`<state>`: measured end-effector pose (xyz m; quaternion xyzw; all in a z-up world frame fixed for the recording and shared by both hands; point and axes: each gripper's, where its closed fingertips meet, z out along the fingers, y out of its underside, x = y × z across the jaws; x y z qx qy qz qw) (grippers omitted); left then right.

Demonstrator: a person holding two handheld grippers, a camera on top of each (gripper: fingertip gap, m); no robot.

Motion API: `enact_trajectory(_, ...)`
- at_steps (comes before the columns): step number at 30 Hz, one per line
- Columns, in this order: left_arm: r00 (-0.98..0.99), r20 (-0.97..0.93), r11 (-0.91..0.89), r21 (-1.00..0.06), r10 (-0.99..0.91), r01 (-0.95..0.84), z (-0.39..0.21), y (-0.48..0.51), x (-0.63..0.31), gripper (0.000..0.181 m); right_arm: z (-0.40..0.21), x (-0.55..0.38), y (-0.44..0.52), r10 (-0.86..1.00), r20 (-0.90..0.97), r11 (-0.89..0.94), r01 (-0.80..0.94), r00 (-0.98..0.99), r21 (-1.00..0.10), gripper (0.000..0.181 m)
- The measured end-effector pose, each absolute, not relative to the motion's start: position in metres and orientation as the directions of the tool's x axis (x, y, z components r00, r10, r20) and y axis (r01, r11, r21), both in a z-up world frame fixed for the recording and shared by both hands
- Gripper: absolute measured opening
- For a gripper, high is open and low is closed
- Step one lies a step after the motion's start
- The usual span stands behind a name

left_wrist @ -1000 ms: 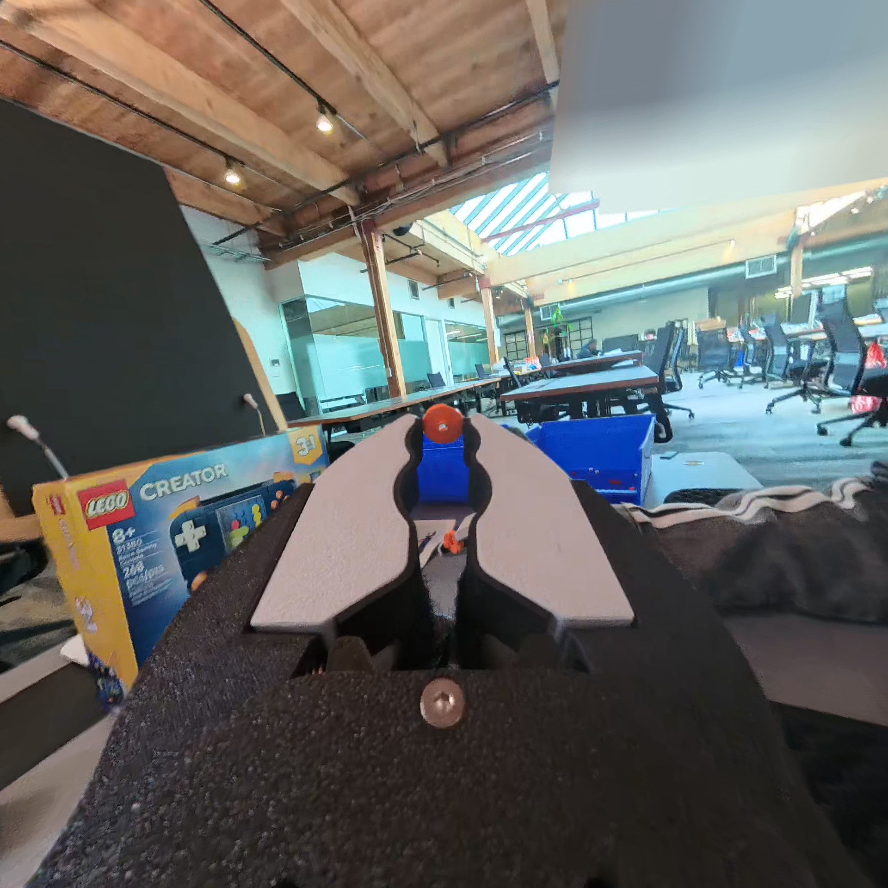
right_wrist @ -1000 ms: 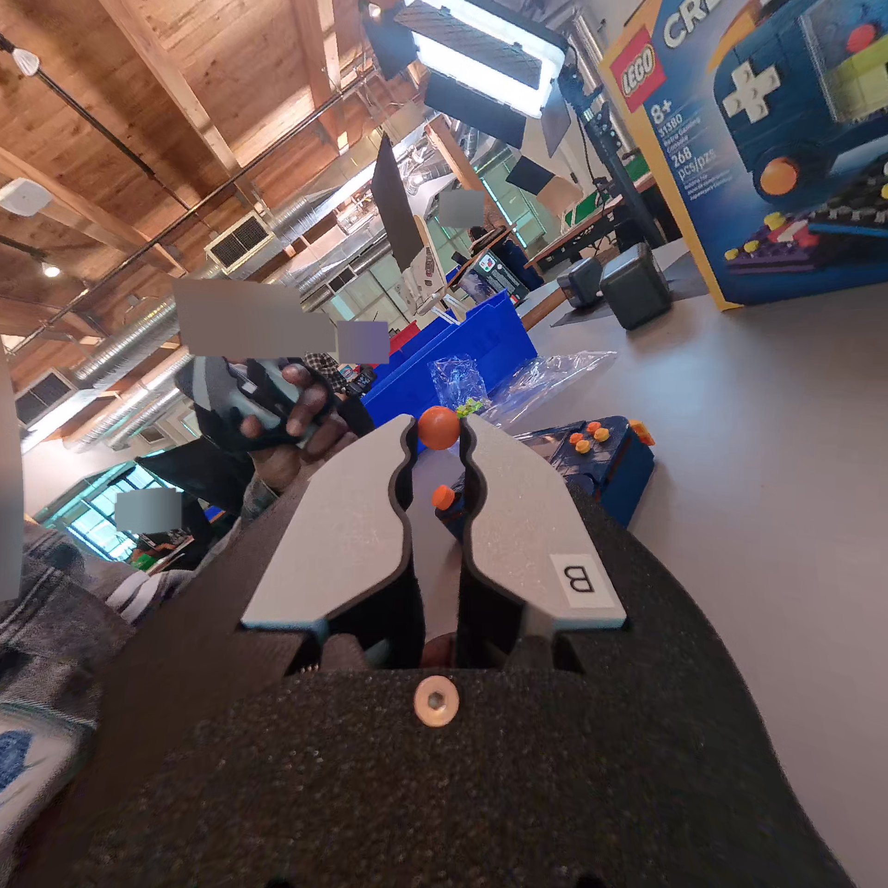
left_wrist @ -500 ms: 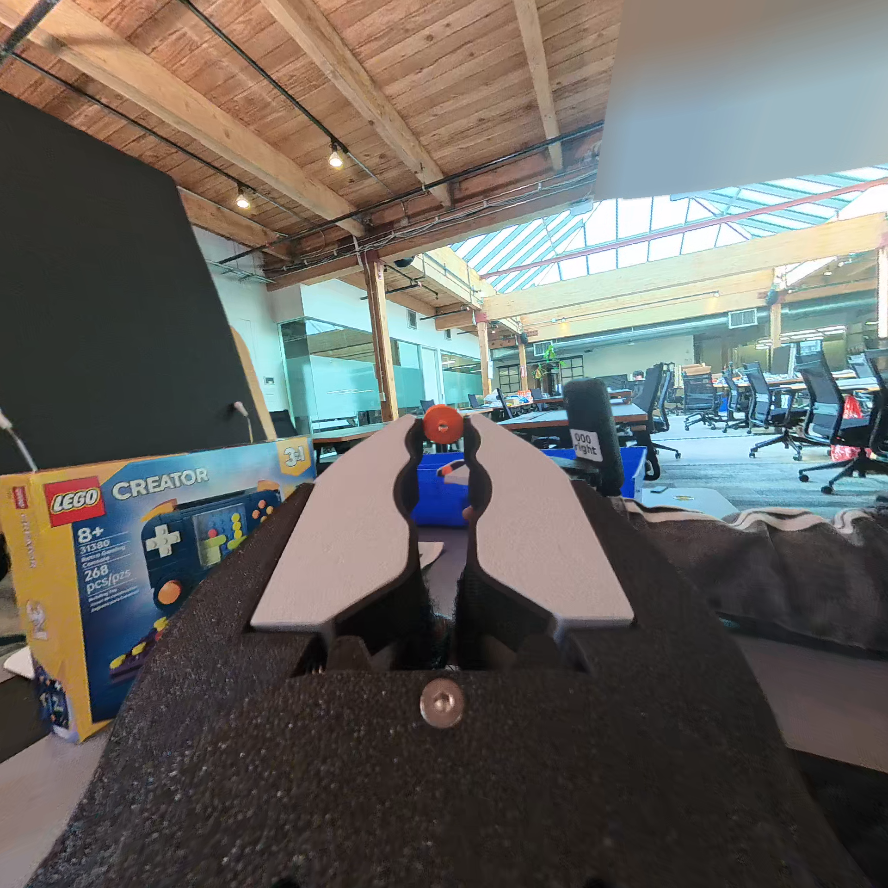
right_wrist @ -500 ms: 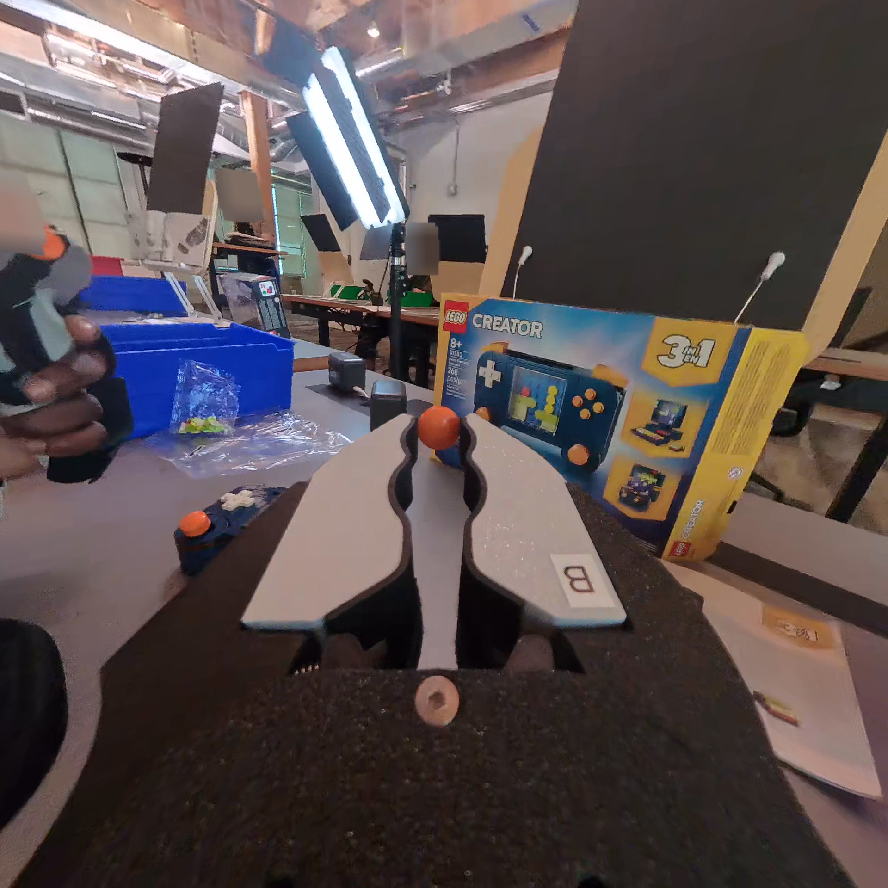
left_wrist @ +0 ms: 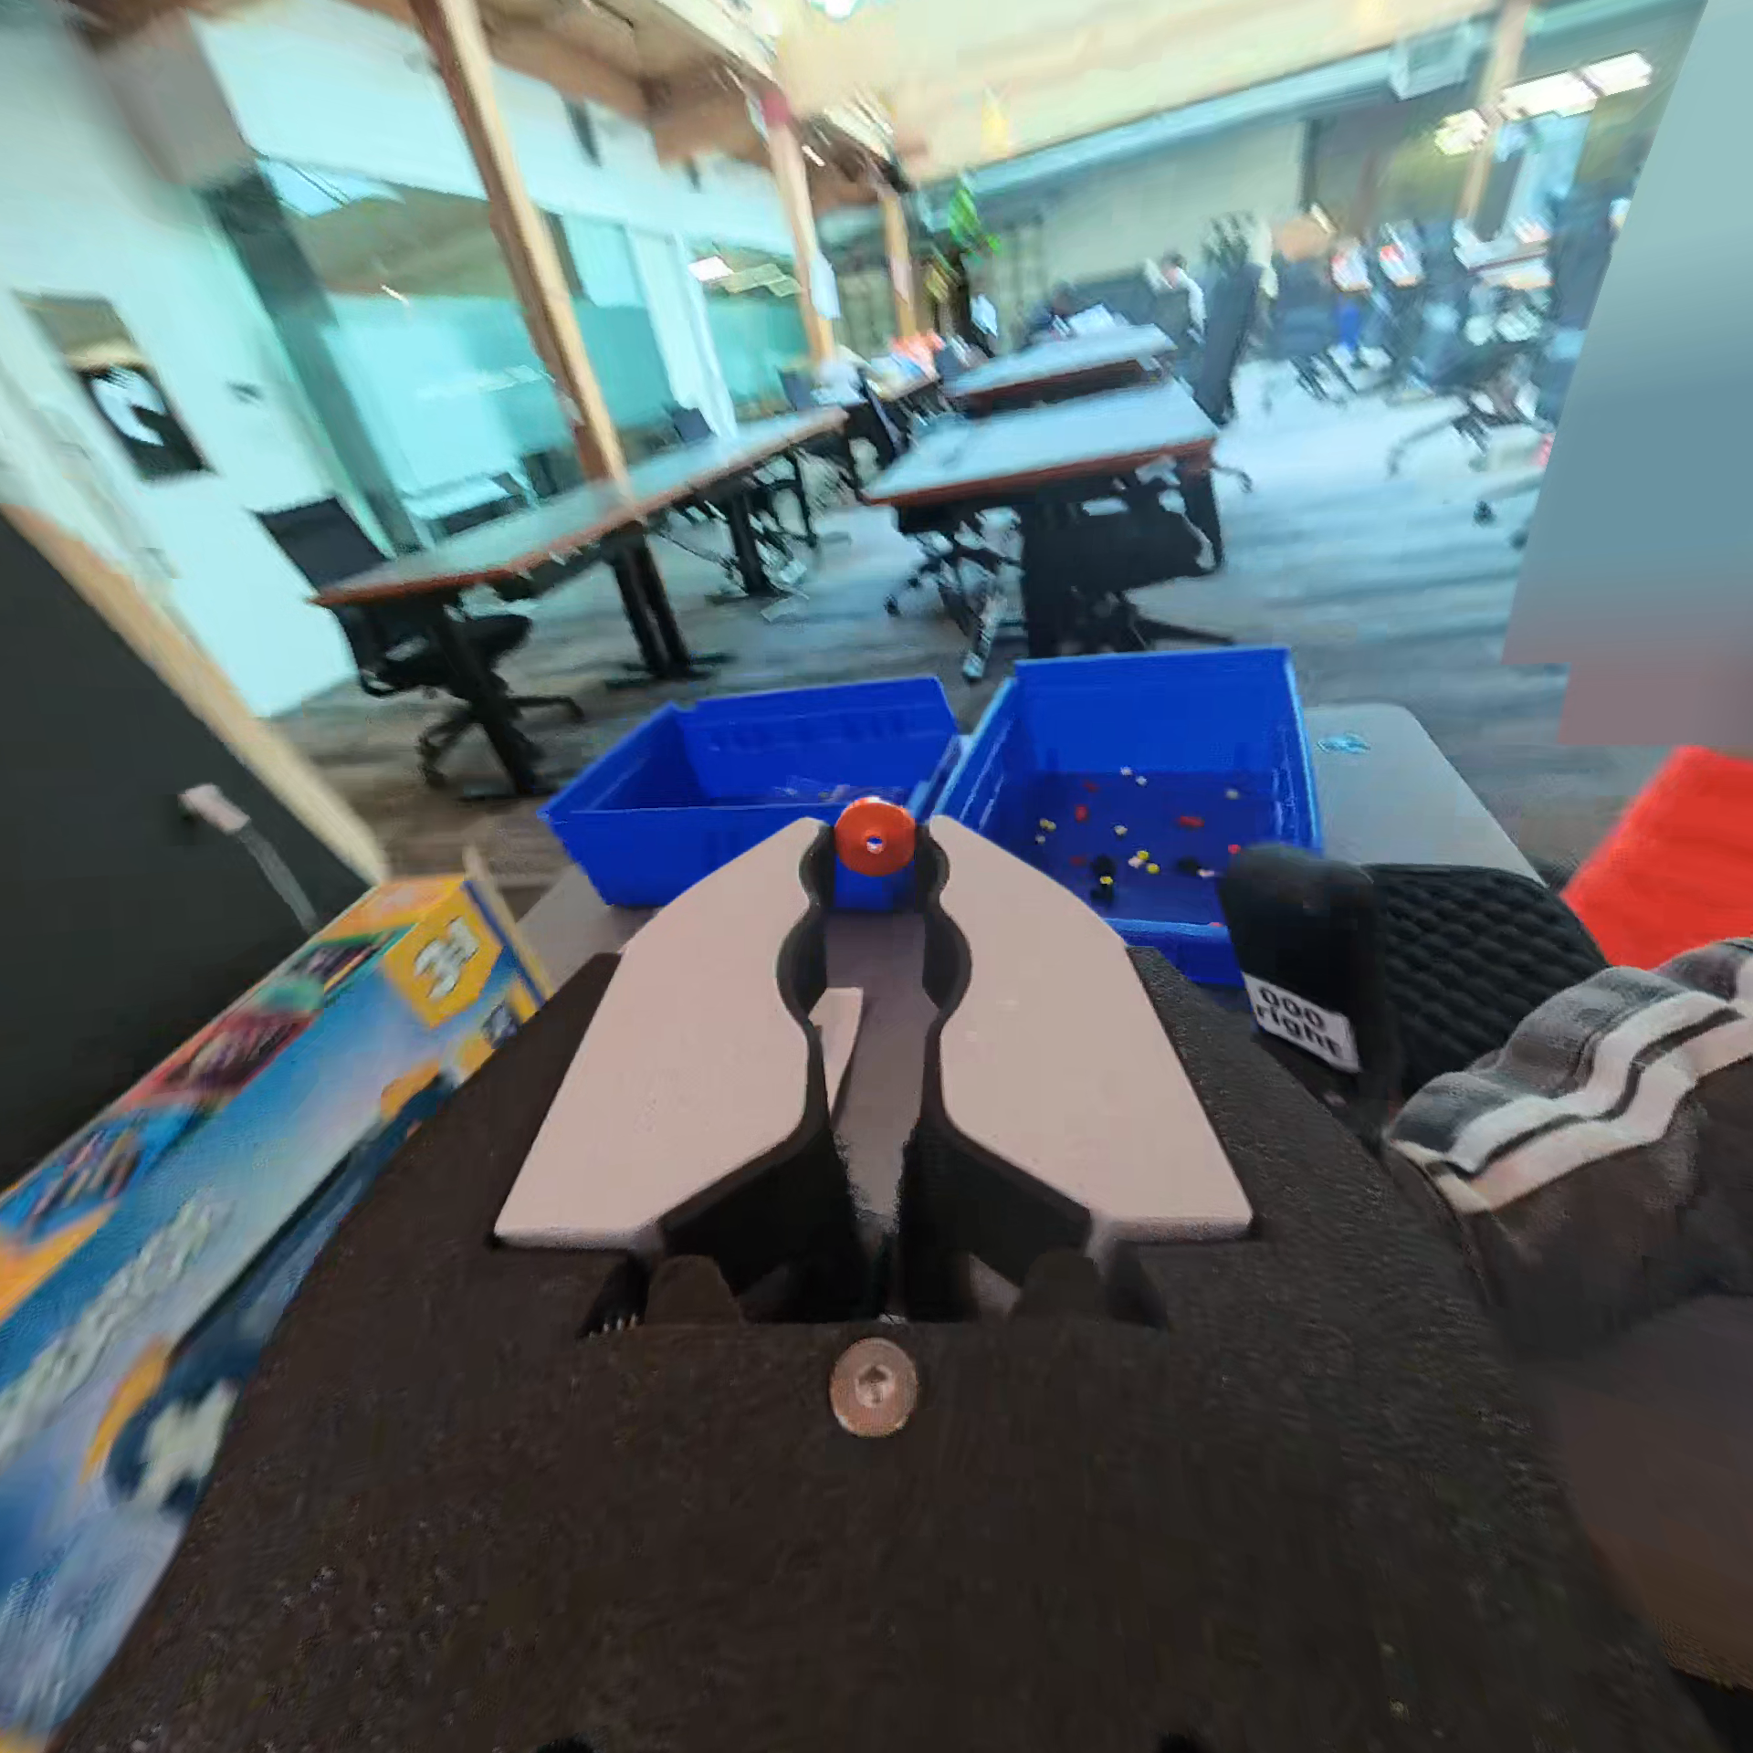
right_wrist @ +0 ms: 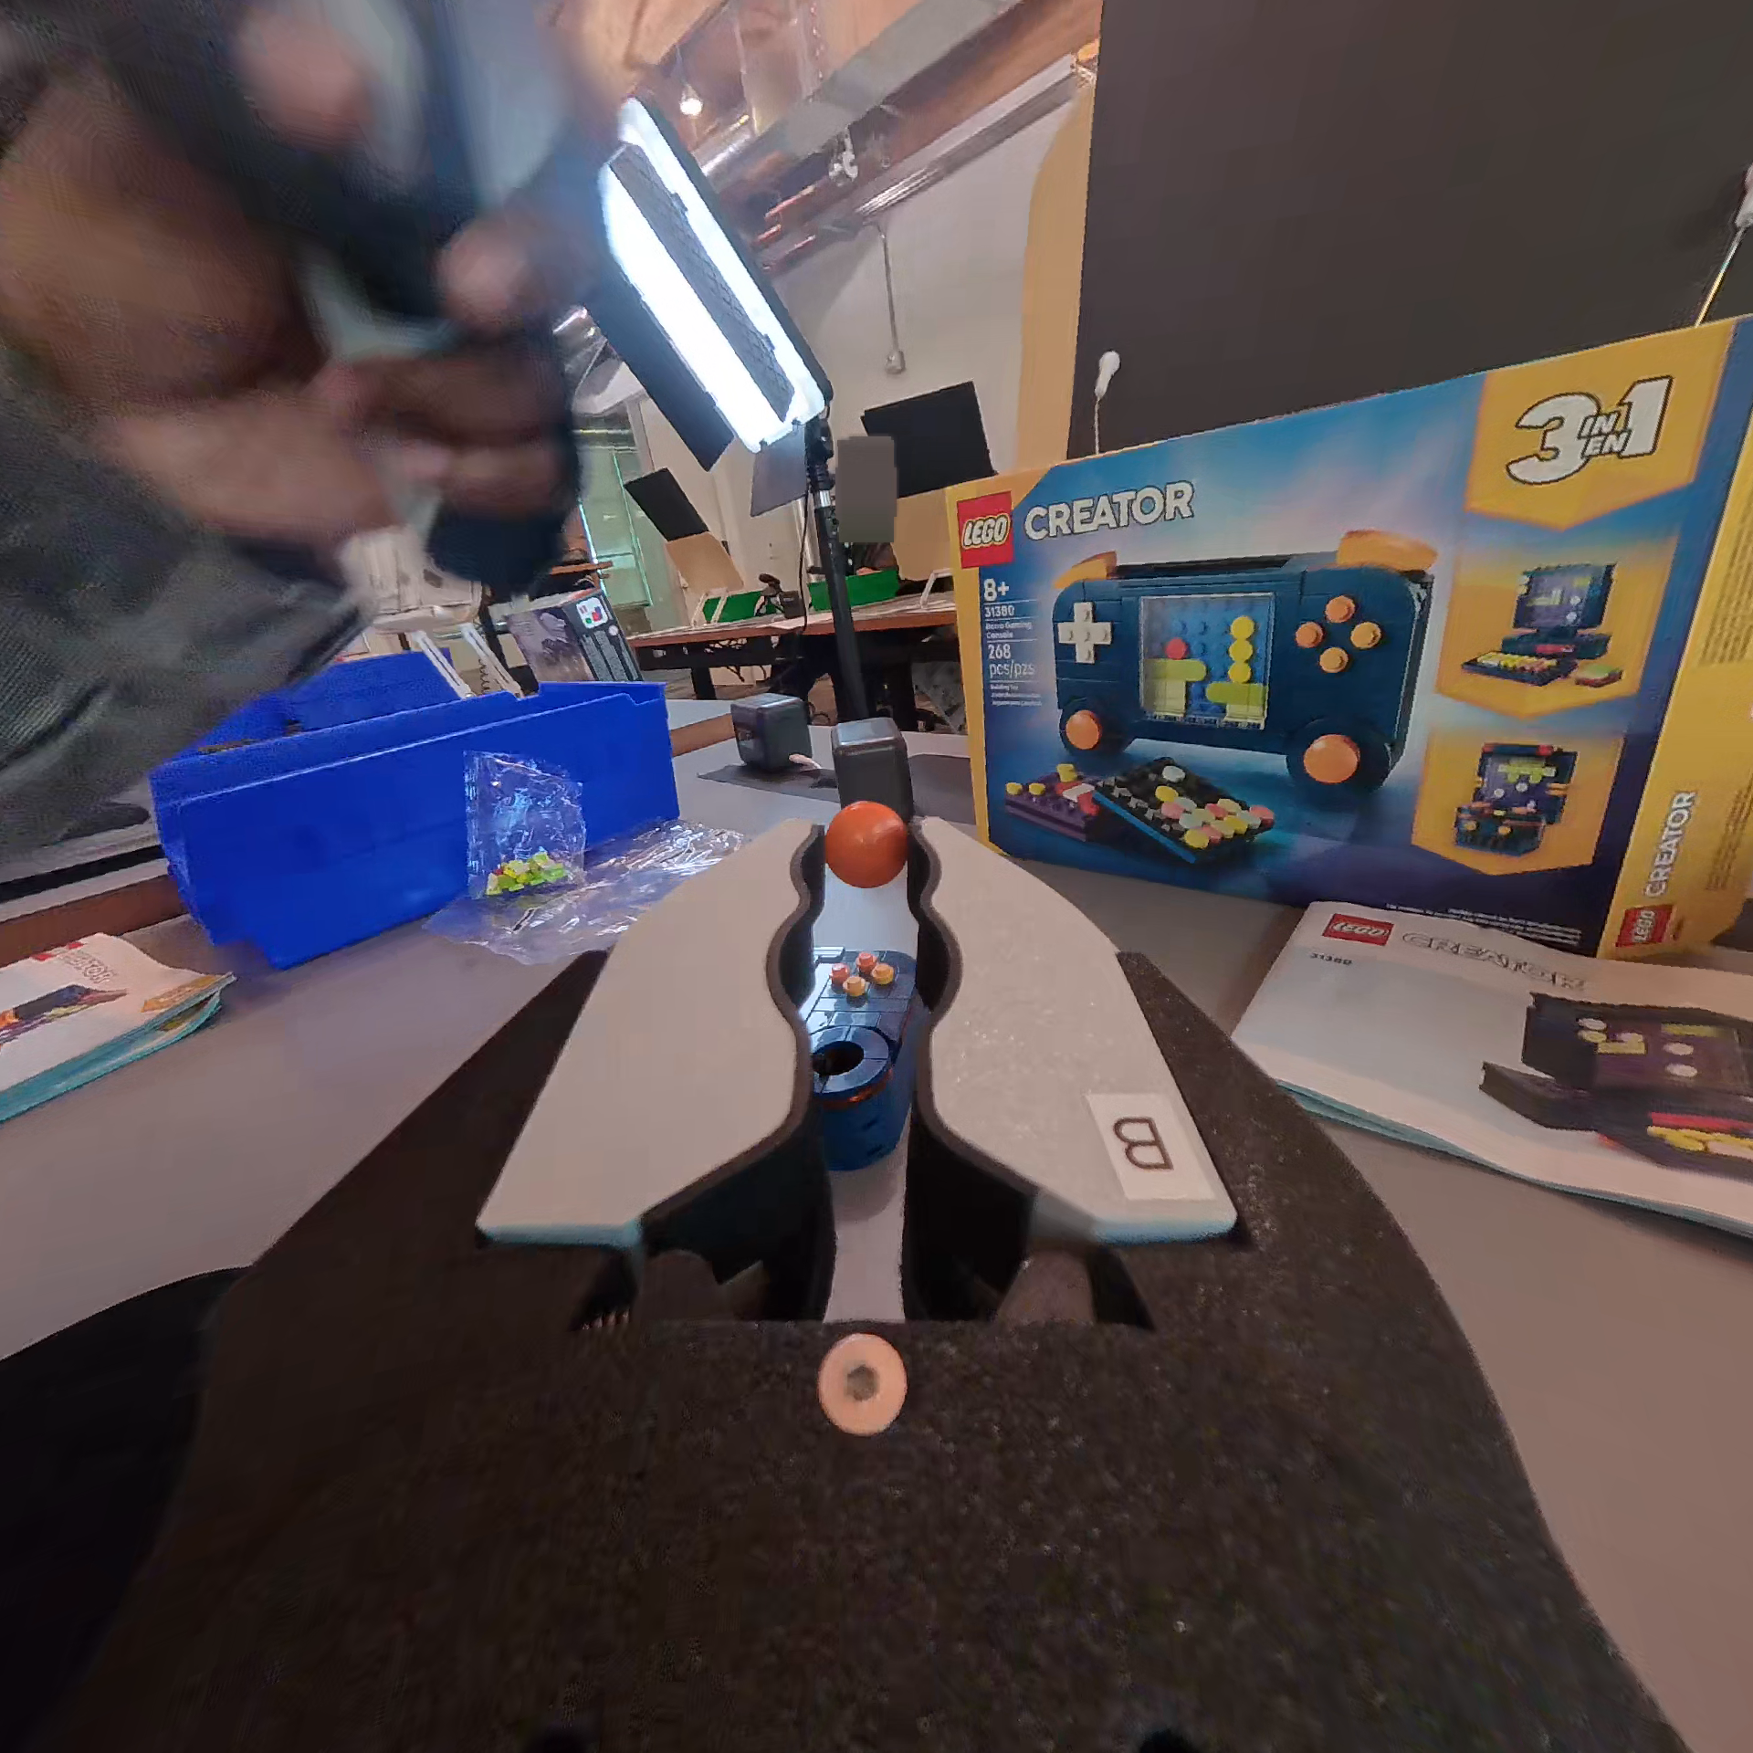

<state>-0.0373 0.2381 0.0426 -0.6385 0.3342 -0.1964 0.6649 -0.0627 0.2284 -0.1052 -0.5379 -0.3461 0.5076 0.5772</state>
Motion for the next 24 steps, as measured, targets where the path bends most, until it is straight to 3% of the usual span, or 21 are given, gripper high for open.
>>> enact_trajectory(6,0.522,-0.146,-0.103,-0.903,-0.841,-0.418,0.039,0.375,0.070,0.015,-0.101,-0.054,0.236,0.945,-0.223,-0.154,-0.279,0.239,-0.948,0.016)
enact_trajectory(10,0.562,-0.109,-0.268,-0.794,-0.820,-0.545,0.005,0.478,0.126,0.015,-0.100,-0.049,0.243,0.930,-0.290,-0.212,-0.316,0.226,-0.925,0.016)
enact_trajectory(12,0.641,-0.051,-0.407,-0.732,-0.766,-0.546,-0.020,0.522,0.137,0.015,-0.102,-0.050,0.242,0.934,-0.274,-0.199,-0.304,0.229,-0.932,0.016)
enact_trajectory(13,0.683,-0.034,-0.479,-0.687,-0.730,-0.546,-0.033,0.541,0.135,0.026,-0.102,-0.051,0.241,0.936,-0.264,-0.191,-0.296,0.231,-0.936,0.016)
enact_trajectory(14,0.712,-0.014,-0.530,-0.658,-0.702,-0.536,-0.041,0.555,0.135,0.049,-0.102,-0.051,0.241,0.938,-0.257,-0.184,-0.293,0.232,-0.938,0.016)
enact_trajectory(17,0.728,0.097,-0.577,-0.684,-0.678,-0.446,-0.040,0.568,0.146,0.063,-0.102,-0.050,0.243,0.938,-0.258,-0.185,-0.293,0.234,-0.938,0.016)
enact_trajectory(21,0.744,0.078,-0.562,-0.709,-0.663,-0.426,-0.019,0.567,0.133,0.072,-0.104,-0.048,0.248,0.925,-0.302,-0.226,-0.304,0.230,-0.926,0.016)
enact_trajectory(24,0.768,0.111,-0.584,-0.720,-0.631,-0.376,-0.002,0.568,0.117,0.068,-0.105,-0.052,0.245,0.929,-0.297,-0.228,-0.293,0.219,-0.928,0.016)
